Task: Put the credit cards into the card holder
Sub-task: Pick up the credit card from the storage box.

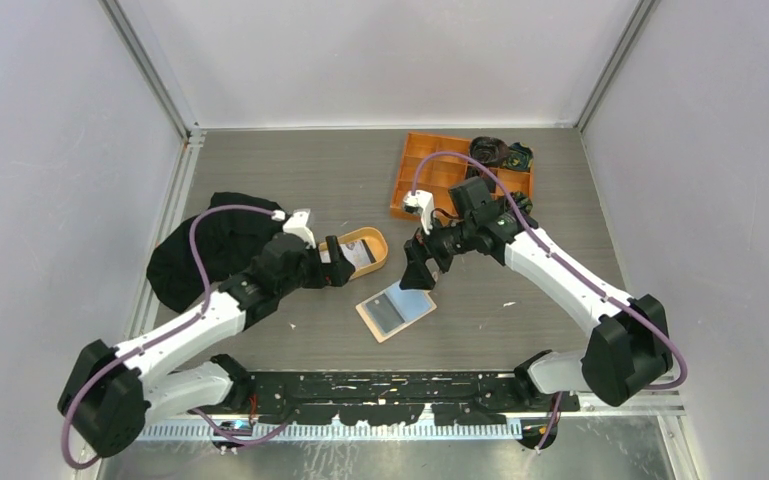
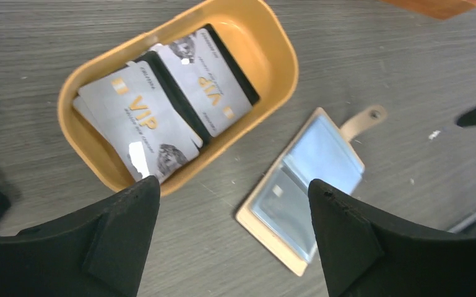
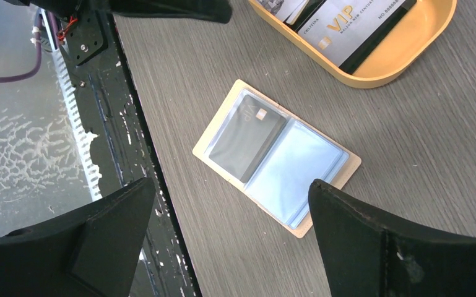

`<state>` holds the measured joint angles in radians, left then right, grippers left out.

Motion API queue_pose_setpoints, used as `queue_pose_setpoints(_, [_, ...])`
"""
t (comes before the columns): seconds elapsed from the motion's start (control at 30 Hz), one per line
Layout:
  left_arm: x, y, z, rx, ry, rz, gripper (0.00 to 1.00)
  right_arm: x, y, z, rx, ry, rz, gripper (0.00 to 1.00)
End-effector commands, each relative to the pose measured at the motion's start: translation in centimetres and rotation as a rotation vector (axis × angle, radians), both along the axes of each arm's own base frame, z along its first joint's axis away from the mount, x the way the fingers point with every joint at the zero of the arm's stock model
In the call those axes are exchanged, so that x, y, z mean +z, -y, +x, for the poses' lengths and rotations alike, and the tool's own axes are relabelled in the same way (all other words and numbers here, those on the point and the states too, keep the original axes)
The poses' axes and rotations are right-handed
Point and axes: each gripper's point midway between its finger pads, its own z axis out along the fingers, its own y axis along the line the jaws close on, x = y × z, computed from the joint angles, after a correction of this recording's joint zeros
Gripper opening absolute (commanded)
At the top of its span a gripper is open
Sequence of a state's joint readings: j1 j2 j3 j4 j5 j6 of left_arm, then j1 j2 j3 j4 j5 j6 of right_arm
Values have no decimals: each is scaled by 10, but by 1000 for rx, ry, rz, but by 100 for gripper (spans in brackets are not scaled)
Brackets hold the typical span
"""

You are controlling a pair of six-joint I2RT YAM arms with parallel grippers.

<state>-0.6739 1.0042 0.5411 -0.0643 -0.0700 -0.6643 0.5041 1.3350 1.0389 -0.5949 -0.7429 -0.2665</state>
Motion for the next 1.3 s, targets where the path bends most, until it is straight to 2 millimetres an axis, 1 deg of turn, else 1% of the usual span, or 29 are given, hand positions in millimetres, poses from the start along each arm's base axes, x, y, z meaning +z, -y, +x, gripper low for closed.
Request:
queue_pose_setpoints(0.0, [1, -2, 17, -25, -14, 91, 86, 24, -4, 8, -9, 25, 57, 100])
queue_pose_setpoints(0.07, [-1, -5, 25, -3, -31, 135, 83, 22, -4, 9, -11, 9, 57, 99])
queue_pose_setpoints(0.13, [-4, -6, 33, 16, -52, 173, 74, 19, -4, 9, -13, -3, 53, 100])
queue_pose_setpoints(0.3, [-23, -5, 50, 80, -165, 267, 54, 18, -4, 11, -18, -5, 50, 100])
queue_pose_setpoints(0.4, [-34, -13, 55, 141, -225, 331, 50, 16, -3, 12, -23, -11, 47, 100])
queue_pose_setpoints(0.53, [-37, -14, 62, 168, -249, 368, 50, 13, -3, 13, -28, -24, 41, 100])
queue_pose_setpoints(0.67, [-27, -14, 68, 176, -219, 371, 51, 8, -3, 15, -38, -52, 35, 100])
queue_pose_setpoints(0.77, [-14, -13, 68, 145, -171, 362, 53, 7, -5, 15, -37, -78, 43, 100])
queue_pose_setpoints(0.8, [-6, -13, 67, 130, -141, 351, 54, 7, -6, 15, -34, -80, 48, 100])
queue_pose_setpoints(0.87, [3, -16, 64, 110, -90, 337, 56, 10, -9, 17, -36, -75, 65, 100])
queue_pose_setpoints(0.9, [3, -18, 60, 97, -68, 334, 60, 13, -11, 19, -40, -69, 76, 100])
queue_pose_setpoints(1.0, [14, -24, 52, 69, 2, 307, 75, 16, -18, 25, -47, -64, 95, 100])
queue_pose_setpoints(1.07, [18, -31, 46, 79, 28, 289, 84, 18, -27, 28, -30, -64, 101, 100])
queue_pose_setpoints(1.13, [19, -39, 41, 100, 37, 259, 92, 24, -38, 32, -5, -49, 117, 100])
queue_pose_setpoints(1.23, [14, -46, 32, 115, 47, 183, 97, 31, -59, 45, -1, -19, 117, 100])
queue_pose_setpoints(1.27, [13, -46, 30, 113, 52, 155, 97, 32, -66, 50, -7, -17, 112, 100])
